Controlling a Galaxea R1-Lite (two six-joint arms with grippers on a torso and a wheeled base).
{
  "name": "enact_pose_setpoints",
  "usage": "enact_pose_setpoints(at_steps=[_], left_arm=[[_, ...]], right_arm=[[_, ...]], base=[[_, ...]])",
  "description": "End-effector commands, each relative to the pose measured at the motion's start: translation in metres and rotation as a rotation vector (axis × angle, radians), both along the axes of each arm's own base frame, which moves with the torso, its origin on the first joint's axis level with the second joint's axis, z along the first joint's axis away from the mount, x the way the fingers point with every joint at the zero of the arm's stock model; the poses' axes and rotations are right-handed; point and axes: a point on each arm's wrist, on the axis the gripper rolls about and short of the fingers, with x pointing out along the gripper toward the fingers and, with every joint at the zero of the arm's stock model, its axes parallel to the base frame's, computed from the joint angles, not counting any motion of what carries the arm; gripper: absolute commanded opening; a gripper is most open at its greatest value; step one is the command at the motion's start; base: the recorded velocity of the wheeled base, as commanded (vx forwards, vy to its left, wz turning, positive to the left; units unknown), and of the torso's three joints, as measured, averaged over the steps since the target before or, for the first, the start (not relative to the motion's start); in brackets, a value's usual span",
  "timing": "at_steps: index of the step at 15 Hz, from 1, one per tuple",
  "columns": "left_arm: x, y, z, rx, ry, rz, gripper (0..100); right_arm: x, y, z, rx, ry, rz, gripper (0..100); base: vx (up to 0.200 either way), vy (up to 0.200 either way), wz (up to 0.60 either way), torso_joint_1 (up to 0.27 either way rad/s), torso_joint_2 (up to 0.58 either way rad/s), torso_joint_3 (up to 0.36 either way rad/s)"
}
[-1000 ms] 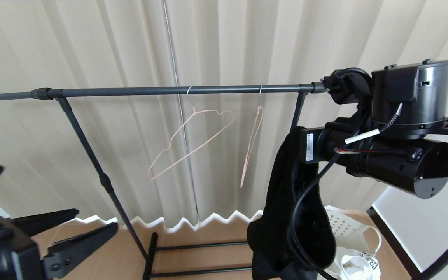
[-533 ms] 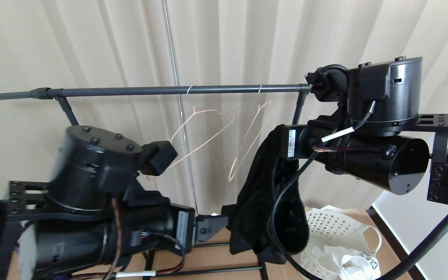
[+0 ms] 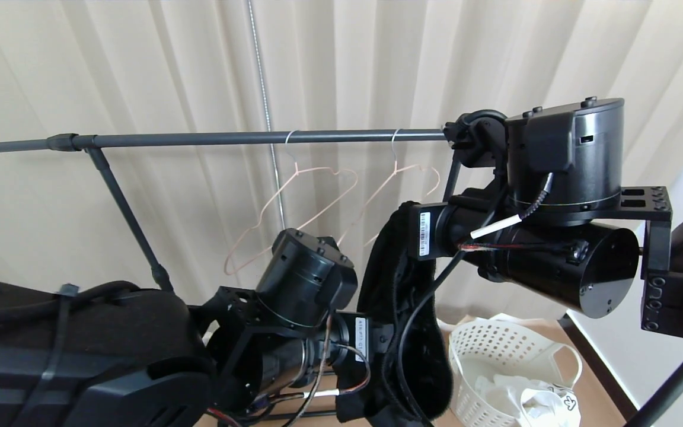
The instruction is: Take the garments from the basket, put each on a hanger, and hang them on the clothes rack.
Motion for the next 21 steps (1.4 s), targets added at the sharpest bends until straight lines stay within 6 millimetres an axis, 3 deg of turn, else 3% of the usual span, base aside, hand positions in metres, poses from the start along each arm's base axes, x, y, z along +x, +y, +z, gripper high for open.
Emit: enact_pose_setpoints(at_steps=[1,5,7,10,12,15,21], left_arm=[[0.01,-0.011,-0.021,0.036,0.035,0.02,100],[0.011,-0.019,-0.026,0.036,0.042,0.04,100],[-0.001,-0.013,-0.018,0.033,0.023,0.036,100],[-0.037,-0.001,0.003,0.0,-0.008,-0.033,100],[-0.044,-0.006,0.005,0.001,-0.018,-0.068,100],[-0.041,-0.015,-0.005,0.033,-0.009,-0.077,100],[-0.009,-0.027,-0.044,0.148,-0.006,0.092,100]], right_arm=[[-0.004,0.001,0.002,0.006,-0.006,0.009,0],[-0.003,0.001,0.0,0.0,0.001,0.007,0],[-0.001,0.0,0.001,0.001,-0.002,-0.002,0],[0.002,0.0,0.0,0.003,-0.006,-0.009,0],[0.002,0.0,0.001,0.005,-0.006,-0.009,0],[0.002,-0.001,0.001,0.006,-0.008,-0.011,0],[-0.004,-0.006,0.008,0.019,-0.022,-0.012,0]], base=[[0.0,0.0,0.0,0.0,0.0,0.0],[0.0,0.0,0.0,0.0,0.0,0.0],[0.0,0.0,0.0,0.0,0.0,0.0],[0.0,0.0,0.0,0.0,0.0,0.0],[0.0,0.0,0.0,0.0,0.0,0.0],[0.0,0.0,0.0,0.0,0.0,0.0],[0.0,0.0,0.0,0.0,0.0,0.0]])
